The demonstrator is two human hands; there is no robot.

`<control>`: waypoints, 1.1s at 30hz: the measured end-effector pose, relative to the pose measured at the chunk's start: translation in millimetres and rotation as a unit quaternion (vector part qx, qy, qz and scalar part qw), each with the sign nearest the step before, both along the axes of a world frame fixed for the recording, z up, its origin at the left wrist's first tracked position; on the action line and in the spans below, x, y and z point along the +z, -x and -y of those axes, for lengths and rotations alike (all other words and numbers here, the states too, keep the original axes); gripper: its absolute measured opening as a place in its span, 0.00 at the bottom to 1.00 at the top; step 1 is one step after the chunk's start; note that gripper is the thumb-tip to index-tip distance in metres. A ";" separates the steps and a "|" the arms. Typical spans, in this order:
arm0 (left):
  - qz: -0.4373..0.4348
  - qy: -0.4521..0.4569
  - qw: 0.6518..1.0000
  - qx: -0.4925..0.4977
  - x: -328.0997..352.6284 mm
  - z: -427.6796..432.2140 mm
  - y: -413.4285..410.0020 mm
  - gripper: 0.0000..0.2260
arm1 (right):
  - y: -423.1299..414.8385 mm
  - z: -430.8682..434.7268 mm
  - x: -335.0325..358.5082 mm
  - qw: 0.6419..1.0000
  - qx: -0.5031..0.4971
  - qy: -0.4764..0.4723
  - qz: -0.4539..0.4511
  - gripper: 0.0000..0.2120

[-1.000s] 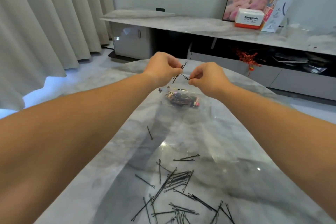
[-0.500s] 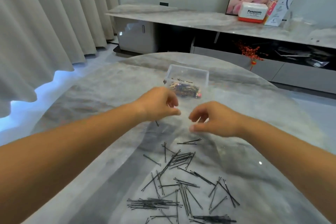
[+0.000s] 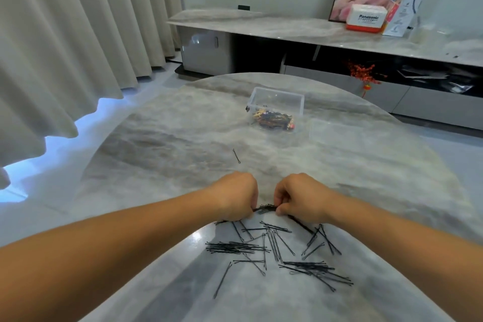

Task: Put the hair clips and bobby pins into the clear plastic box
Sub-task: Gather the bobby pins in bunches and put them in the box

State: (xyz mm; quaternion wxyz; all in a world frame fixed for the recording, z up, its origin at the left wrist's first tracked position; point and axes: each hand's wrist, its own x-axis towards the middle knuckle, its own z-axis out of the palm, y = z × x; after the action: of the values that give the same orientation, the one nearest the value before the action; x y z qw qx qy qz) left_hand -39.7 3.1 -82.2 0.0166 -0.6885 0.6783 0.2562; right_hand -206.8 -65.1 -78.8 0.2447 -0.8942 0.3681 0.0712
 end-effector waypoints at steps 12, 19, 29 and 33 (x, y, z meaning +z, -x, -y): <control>-0.182 0.005 0.976 0.123 15.6 13.8 -23.8 0.04 | 25.3 12.9 5.6 0.951 -0.171 -0.166 0.198 0.03; -0.356 0.110 0.896 0.242 48.2 62.1 -51.8 0.06 | 12.4 63.6 36.7 0.893 -0.263 -0.125 0.342 0.03; -0.330 0.226 0.885 0.238 78.7 171.8 -58.7 0.08 | -42.1 162.4 65.9 0.902 -0.288 0.025 0.319 0.03; -0.214 0.255 0.918 0.214 73.4 204.1 -60.5 0.03 | -57.8 182.5 61.5 0.933 -0.244 0.116 0.239 0.02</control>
State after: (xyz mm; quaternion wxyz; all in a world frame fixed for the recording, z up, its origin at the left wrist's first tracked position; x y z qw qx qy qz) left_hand 20.8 -201.0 -8.8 -0.3602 -0.7268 0.5446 0.2133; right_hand -148.9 -247.6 -17.3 0.2299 -0.7899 0.5109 -0.2495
